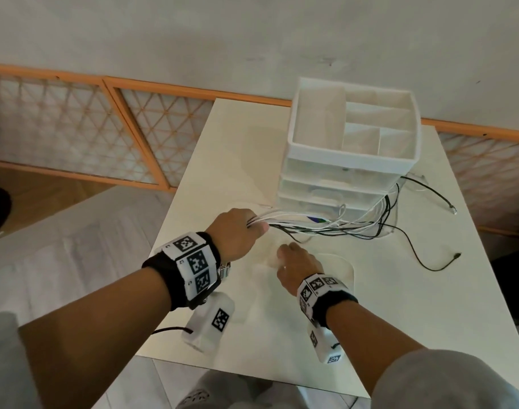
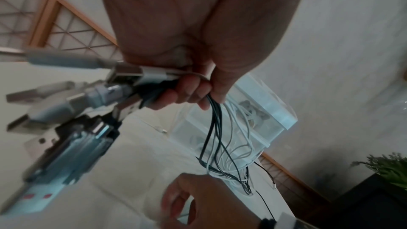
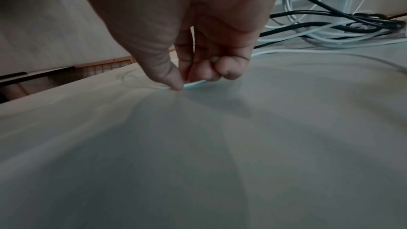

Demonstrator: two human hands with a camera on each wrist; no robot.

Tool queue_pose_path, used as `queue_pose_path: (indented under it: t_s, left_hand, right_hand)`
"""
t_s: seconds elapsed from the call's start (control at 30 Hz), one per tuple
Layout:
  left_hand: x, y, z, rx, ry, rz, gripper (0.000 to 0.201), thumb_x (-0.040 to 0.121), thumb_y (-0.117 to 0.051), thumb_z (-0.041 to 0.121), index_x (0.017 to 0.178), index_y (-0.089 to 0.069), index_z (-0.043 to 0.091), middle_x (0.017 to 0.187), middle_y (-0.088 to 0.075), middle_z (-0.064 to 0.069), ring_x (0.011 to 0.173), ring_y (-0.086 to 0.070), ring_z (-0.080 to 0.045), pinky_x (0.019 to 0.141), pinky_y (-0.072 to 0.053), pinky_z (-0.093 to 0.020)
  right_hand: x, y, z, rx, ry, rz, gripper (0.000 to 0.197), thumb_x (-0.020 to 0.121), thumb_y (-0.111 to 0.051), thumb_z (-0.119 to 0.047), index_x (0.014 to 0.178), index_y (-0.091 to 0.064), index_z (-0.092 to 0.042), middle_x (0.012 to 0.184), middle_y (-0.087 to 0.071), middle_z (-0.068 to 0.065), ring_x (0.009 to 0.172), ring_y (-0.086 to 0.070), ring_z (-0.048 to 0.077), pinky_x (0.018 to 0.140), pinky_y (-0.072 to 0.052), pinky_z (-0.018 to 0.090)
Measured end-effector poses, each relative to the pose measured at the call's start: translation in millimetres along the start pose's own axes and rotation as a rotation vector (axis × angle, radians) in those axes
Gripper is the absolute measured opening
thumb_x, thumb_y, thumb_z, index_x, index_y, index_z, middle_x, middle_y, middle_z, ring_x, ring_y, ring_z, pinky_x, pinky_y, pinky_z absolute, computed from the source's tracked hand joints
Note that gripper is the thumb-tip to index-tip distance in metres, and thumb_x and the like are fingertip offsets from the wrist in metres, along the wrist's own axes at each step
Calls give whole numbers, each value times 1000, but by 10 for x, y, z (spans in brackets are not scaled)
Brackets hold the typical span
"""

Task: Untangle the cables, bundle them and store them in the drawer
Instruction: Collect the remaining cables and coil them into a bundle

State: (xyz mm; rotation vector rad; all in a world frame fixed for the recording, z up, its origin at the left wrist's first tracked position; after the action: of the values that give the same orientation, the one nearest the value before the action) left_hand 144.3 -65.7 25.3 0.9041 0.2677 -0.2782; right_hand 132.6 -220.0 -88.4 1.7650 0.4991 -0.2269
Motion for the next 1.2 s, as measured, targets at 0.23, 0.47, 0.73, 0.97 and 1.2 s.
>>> queue_pose_path:
  t_s: [0.23, 0.47, 0.73, 0.97, 1.2]
  left_hand:
    - [2, -178, -172, -105, 99, -138, 29, 101, -43, 35, 95, -56, 10, 89, -67, -3, 72, -54, -19, 62, -40, -29]
    - [-35, -271, -147, -54, -4, -129, 22, 102, -43, 35, 97, -55, 17, 103, -72, 8, 74, -55, -7, 57, -37, -18]
    - [10, 11, 219, -279, -118, 0, 33, 103, -42, 34, 74, -44, 18, 68, -56, 2, 51, -39, -14, 50, -36, -22]
    - [66, 19, 77, -538, 7, -10, 33, 103, -43, 31, 74, -44, 14, 63, -46, 0, 68, -48, -22, 64, -35, -31]
    - [36, -96, 92, -650, 51, -123, 30, 104, -41, 29, 80, -41, 10, 62, -40, -1, 55, -46, -20, 61, -41, -32]
  right_hand:
    - [-306, -152, -83, -234, 170, -59, 27, 89, -53, -31, 111, -61, -16, 117, -55, 6, 102, -62, 33, 82, -46, 36]
    - [-540, 256, -37, 134, 303, 137, 15, 83, -58, -25, 96, -61, -18, 85, -69, -3, 76, -63, 23, 72, -49, 30]
    - [-762, 1881, 331, 413, 306, 868, 8, 86, -71, -16, 86, -78, -14, 78, -70, 0, 62, -55, 9, 69, -46, 19]
    - [-773, 2228, 1326, 531, -155, 985, 25, 91, -62, -45, 101, -74, -26, 85, -68, 3, 75, -62, 15, 72, -47, 20]
    - [-516, 2307, 1779, 578, -252, 889, 29, 92, -45, -57, 99, -60, -33, 101, -70, -4, 91, -70, 25, 89, -53, 42]
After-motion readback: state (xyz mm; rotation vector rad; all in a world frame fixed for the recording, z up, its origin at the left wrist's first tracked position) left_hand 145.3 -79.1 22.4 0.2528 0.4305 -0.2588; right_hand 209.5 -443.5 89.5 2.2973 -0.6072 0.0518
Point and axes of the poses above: each hand's wrist, its own x-axis towards the middle knuckle, its own y-axis out of the back of the hand, z = x × y, the point moved 5 cm from there along x, towards the middle knuckle
